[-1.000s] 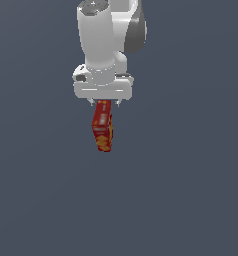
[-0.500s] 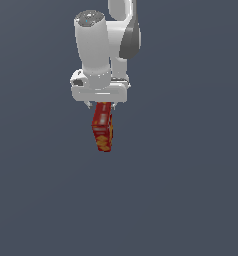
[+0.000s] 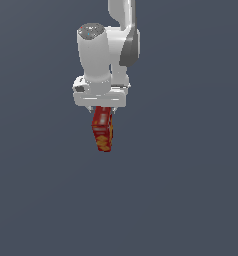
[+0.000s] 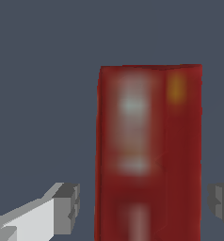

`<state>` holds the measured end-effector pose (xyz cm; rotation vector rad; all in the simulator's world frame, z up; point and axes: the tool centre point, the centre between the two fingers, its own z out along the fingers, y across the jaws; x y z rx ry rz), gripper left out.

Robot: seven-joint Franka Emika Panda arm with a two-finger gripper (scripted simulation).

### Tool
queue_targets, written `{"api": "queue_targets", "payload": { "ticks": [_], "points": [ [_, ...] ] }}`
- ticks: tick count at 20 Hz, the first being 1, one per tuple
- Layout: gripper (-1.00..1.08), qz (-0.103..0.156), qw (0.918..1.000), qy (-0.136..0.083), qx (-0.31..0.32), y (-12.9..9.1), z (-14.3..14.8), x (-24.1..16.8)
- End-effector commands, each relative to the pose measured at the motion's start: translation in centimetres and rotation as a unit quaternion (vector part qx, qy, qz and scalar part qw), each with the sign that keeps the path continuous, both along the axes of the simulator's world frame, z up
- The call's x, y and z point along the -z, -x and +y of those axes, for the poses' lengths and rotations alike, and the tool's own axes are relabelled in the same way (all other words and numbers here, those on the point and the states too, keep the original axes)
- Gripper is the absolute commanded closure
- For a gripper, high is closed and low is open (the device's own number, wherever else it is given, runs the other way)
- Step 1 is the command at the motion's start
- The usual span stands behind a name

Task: Pick up the object and move it to a goal position.

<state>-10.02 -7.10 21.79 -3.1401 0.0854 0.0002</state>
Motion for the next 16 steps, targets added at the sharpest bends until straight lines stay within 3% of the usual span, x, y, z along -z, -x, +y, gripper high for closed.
{"api": "queue_targets", "payload": {
  "ticks": [1, 8, 9, 16],
  "points": [
    [-0.92, 0.0, 1.0, 0.0, 0.0, 0.1, 0.0, 1.2],
    [-0.92, 0.0, 1.0, 0.0, 0.0, 0.0, 0.0, 2.6],
    [1.08, 0.0, 1.0, 0.0, 0.0, 0.0, 0.0, 2.6],
    [1.08, 0.0, 1.0, 0.0, 0.0, 0.0, 0.0, 2.6]
  ]
}}
